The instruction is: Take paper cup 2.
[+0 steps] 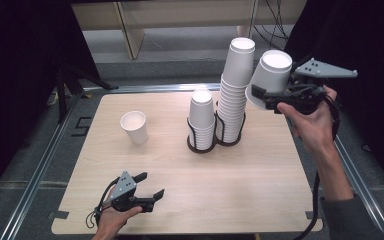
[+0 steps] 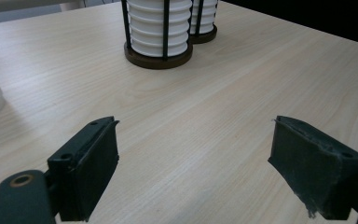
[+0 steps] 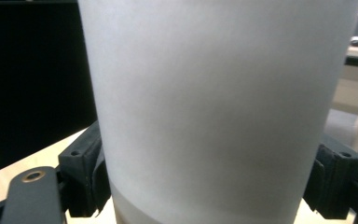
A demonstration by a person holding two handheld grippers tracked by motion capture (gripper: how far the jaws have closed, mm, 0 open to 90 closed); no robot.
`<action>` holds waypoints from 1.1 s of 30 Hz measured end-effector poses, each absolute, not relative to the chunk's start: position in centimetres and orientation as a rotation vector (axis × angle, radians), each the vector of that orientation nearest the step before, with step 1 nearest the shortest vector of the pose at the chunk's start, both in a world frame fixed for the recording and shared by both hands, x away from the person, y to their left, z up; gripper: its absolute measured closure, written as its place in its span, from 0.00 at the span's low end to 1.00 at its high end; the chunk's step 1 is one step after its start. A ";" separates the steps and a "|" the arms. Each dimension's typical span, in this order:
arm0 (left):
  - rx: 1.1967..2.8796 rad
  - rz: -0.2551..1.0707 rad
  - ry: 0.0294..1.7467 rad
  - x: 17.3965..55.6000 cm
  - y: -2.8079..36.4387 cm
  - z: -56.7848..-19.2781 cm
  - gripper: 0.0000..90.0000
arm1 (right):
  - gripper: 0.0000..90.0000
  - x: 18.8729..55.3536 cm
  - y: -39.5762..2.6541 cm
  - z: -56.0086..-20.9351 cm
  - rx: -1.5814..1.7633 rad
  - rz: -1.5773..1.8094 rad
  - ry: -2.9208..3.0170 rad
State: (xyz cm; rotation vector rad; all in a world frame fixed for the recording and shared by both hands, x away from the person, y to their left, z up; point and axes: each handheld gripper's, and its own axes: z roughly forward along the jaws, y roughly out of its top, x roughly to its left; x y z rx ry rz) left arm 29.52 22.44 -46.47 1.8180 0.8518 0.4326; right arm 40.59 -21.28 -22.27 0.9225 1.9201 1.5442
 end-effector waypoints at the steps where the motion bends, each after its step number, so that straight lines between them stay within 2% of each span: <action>1: 1.812 0.434 0.859 29.5 22.3 -46.5 0.16 | 0.20 40.3 -21.1 -22.8 0.925 1.552 1.928; 13: 1.758 0.435 0.800 30.1 21.0 -46.4 0.16 | 0.20 37.7 -17.8 -29.5 0.876 1.651 2.057; 33: 1.676 0.385 0.691 29.8 19.8 -46.5 0.16 | 0.20 36.9 -9.8 -38.2 0.745 1.798 2.267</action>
